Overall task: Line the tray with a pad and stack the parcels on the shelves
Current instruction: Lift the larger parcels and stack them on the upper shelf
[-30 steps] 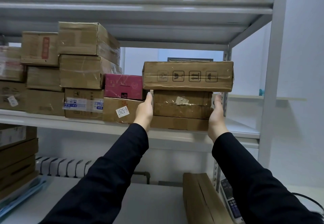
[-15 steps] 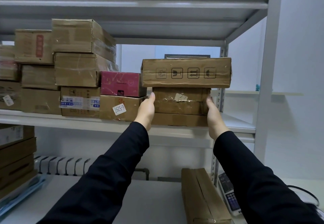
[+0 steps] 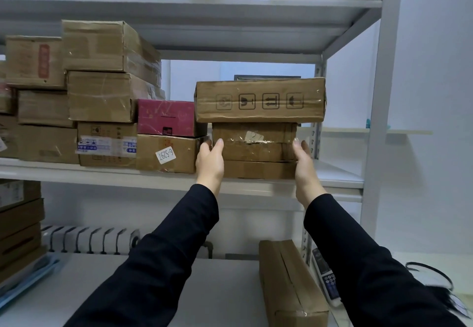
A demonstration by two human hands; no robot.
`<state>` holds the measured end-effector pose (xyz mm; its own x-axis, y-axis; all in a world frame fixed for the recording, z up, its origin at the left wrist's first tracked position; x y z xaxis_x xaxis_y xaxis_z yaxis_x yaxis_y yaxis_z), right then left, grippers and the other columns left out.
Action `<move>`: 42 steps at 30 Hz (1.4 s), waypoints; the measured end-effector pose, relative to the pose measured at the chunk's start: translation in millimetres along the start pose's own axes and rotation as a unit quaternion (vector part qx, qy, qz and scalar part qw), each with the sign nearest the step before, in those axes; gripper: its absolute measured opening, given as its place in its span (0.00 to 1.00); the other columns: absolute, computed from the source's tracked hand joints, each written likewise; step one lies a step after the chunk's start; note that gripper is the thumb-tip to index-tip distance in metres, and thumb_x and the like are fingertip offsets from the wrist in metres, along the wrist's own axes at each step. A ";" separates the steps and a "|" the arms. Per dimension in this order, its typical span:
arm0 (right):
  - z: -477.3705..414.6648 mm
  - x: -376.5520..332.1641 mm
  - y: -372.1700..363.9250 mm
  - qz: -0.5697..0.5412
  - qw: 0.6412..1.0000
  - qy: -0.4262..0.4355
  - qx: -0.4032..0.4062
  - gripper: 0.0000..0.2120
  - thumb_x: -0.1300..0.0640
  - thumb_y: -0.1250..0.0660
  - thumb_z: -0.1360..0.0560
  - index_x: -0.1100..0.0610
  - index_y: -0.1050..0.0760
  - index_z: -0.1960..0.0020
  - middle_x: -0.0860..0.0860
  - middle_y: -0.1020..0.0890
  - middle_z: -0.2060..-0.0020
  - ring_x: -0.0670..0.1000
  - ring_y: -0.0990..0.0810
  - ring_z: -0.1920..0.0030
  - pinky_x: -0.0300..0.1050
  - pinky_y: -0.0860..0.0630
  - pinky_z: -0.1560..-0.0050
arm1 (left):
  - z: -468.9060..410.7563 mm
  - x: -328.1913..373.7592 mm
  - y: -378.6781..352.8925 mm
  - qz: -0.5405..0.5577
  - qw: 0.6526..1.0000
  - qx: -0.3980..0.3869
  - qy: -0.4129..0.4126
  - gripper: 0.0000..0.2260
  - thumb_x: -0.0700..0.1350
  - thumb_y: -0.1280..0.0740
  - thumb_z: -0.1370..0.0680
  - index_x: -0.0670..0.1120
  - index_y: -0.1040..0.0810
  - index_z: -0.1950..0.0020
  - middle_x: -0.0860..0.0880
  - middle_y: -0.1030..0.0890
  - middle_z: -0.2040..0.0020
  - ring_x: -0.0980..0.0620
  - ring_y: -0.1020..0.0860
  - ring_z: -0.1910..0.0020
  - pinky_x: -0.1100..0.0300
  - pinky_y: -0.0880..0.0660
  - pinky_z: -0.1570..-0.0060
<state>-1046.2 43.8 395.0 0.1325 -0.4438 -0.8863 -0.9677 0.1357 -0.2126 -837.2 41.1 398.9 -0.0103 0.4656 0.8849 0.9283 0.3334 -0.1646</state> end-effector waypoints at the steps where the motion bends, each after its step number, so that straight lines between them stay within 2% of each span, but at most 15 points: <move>1: 1.9 0.6 4.4 -0.001 1.000 0.004 0.031 0.26 0.48 0.43 0.19 0.56 0.43 0.24 0.51 0.36 0.28 0.52 0.39 0.27 0.44 0.41 0.35 | 5.3 -0.1 2.3 -0.027 0.999 0.031 -0.016 0.23 0.50 0.41 0.21 0.44 0.37 0.27 0.48 0.32 0.29 0.47 0.36 0.29 0.52 0.38 0.31; 4: 8.5 5.1 18.3 0.022 0.994 0.021 0.106 0.16 0.57 0.39 0.21 0.61 0.29 0.35 0.53 0.25 0.44 0.53 0.27 0.41 0.42 0.34 0.46 | 19.4 -3.3 6.3 -0.115 0.989 0.090 -0.028 0.21 0.48 0.39 0.23 0.46 0.34 0.31 0.48 0.30 0.31 0.47 0.35 0.32 0.51 0.37 0.33; 6: 12.8 12.4 26.7 0.040 0.991 0.023 0.128 0.11 0.59 0.40 0.22 0.60 0.27 0.40 0.52 0.24 0.49 0.51 0.26 0.48 0.42 0.33 0.49 | 26.7 -7.4 6.5 -0.148 0.982 0.113 -0.027 0.22 0.47 0.38 0.24 0.46 0.34 0.31 0.48 0.31 0.32 0.46 0.36 0.32 0.51 0.37 0.34; 9: 15.5 21.4 32.5 0.045 0.989 0.019 0.140 0.10 0.60 0.40 0.22 0.60 0.25 0.44 0.52 0.24 0.52 0.51 0.26 0.51 0.44 0.31 0.50 | 33.5 -8.5 7.4 -0.171 0.975 0.141 -0.027 0.23 0.47 0.37 0.26 0.45 0.34 0.31 0.46 0.31 0.31 0.45 0.36 0.32 0.50 0.38 0.33; 13: 21.0 40.6 32.5 0.056 0.993 -0.006 0.103 0.04 0.61 0.40 0.23 0.56 0.26 0.53 0.50 0.23 0.59 0.51 0.26 0.56 0.40 0.32 0.60 | 45.2 -24.4 2.8 -0.162 0.976 0.144 -0.011 0.25 0.46 0.36 0.26 0.44 0.36 0.30 0.46 0.34 0.29 0.45 0.37 0.32 0.51 0.40 0.34; 15: 25.3 48.1 31.2 0.060 0.995 -0.020 0.071 0.08 0.61 0.40 0.22 0.54 0.28 0.59 0.49 0.24 0.64 0.49 0.27 0.63 0.38 0.33 0.65 | 52.0 -33.1 1.6 -0.140 0.978 0.153 -0.006 0.25 0.45 0.36 0.26 0.44 0.38 0.30 0.45 0.36 0.29 0.45 0.38 0.31 0.52 0.41 0.34; 18: 30.7 67.1 31.9 0.096 0.992 -0.082 0.003 0.07 0.60 0.40 0.22 0.54 0.27 0.58 0.50 0.24 0.66 0.47 0.27 0.68 0.39 0.34 0.66 | 64.0 -50.0 -0.8 -0.128 0.978 0.163 0.009 0.24 0.44 0.36 0.25 0.44 0.38 0.30 0.44 0.38 0.29 0.45 0.38 0.31 0.52 0.43 0.33; 22: 35.7 104.1 45.5 0.172 0.967 -0.183 -0.051 0.07 0.56 0.38 0.23 0.57 0.25 0.47 0.50 0.22 0.63 0.47 0.25 0.66 0.40 0.32 0.64 | 72.2 -83.0 -6.1 -0.111 0.977 0.177 0.052 0.24 0.43 0.37 0.26 0.43 0.38 0.31 0.45 0.37 0.31 0.44 0.37 0.33 0.50 0.40 0.33; 25: 37.8 128.0 59.8 0.203 0.954 -0.214 -0.049 0.10 0.56 0.37 0.23 0.58 0.26 0.44 0.52 0.21 0.55 0.47 0.26 0.63 0.40 0.33 0.63 | 75.2 -114.2 -15.7 -0.083 0.974 0.180 0.114 0.24 0.43 0.37 0.26 0.43 0.39 0.32 0.45 0.37 0.32 0.44 0.37 0.34 0.48 0.38 0.34; 29: 40.8 158.2 78.5 0.208 0.946 -0.248 -0.031 0.18 0.55 0.39 0.21 0.63 0.31 0.33 0.54 0.26 0.49 0.46 0.30 0.63 0.39 0.33 0.63 | 81.4 -161.2 -36.3 -0.063 0.965 0.152 0.204 0.24 0.44 0.37 0.25 0.43 0.40 0.32 0.44 0.39 0.30 0.44 0.39 0.32 0.53 0.36 0.41; 32: 43.4 177.7 90.7 0.227 0.935 -0.271 -0.033 0.19 0.56 0.41 0.19 0.64 0.32 0.32 0.54 0.29 0.48 0.48 0.31 0.62 0.41 0.32 0.57 | 89.4 -192.8 -51.4 -0.059 0.955 0.120 0.264 0.23 0.43 0.37 0.26 0.43 0.39 0.32 0.43 0.37 0.31 0.42 0.35 0.34 0.52 0.33 0.39; 35: 49.6 205.7 104.1 0.208 0.931 -0.297 -0.033 0.20 0.55 0.41 0.19 0.62 0.33 0.30 0.53 0.30 0.47 0.46 0.33 0.64 0.38 0.34 0.63 | 100.5 -224.8 -64.9 -0.060 0.942 0.100 0.316 0.23 0.43 0.37 0.25 0.43 0.39 0.32 0.43 0.35 0.32 0.42 0.34 0.35 0.48 0.33 0.35; 37: 53.6 221.4 111.7 0.204 0.926 -0.315 -0.037 0.21 0.54 0.40 0.20 0.61 0.33 0.30 0.52 0.30 0.46 0.45 0.33 0.64 0.37 0.35 0.63 | 109.0 -241.7 -70.9 -0.030 0.931 0.098 0.350 0.19 0.44 0.38 0.24 0.44 0.38 0.34 0.45 0.33 0.34 0.45 0.31 0.38 0.54 0.33 0.37; 39: 57.4 233.9 117.5 0.207 0.922 -0.325 -0.033 0.23 0.53 0.39 0.21 0.61 0.33 0.29 0.53 0.28 0.42 0.49 0.25 0.54 0.40 0.29 0.54 | 118.3 -256.5 -75.3 -0.015 0.922 0.081 0.379 0.19 0.44 0.39 0.22 0.45 0.38 0.32 0.46 0.32 0.33 0.46 0.31 0.38 0.57 0.34 0.42; 42: 56.0 265.3 136.5 0.236 0.906 -0.350 -0.031 0.37 0.42 0.32 0.31 0.56 0.36 0.28 0.56 0.30 0.31 0.58 0.28 0.34 0.53 0.29 0.35 | 135.0 -273.8 -85.7 -0.031 0.903 -0.004 0.428 0.26 0.43 0.41 0.20 0.43 0.45 0.25 0.43 0.40 0.25 0.45 0.38 0.28 0.54 0.39 0.32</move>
<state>-1131.1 -5.8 107.7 -0.2167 0.3233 -0.9212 -0.9595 0.1036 0.2621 -964.1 -4.2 111.9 0.2256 -0.3596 0.9054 0.9387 0.3290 -0.1032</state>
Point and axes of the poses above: each hand's wrist, its own z-axis away from the middle knuckle, its own y-axis out of the back of the hand, x = y × z, the point moved 6 cm from there along -z, towards the middle knuckle
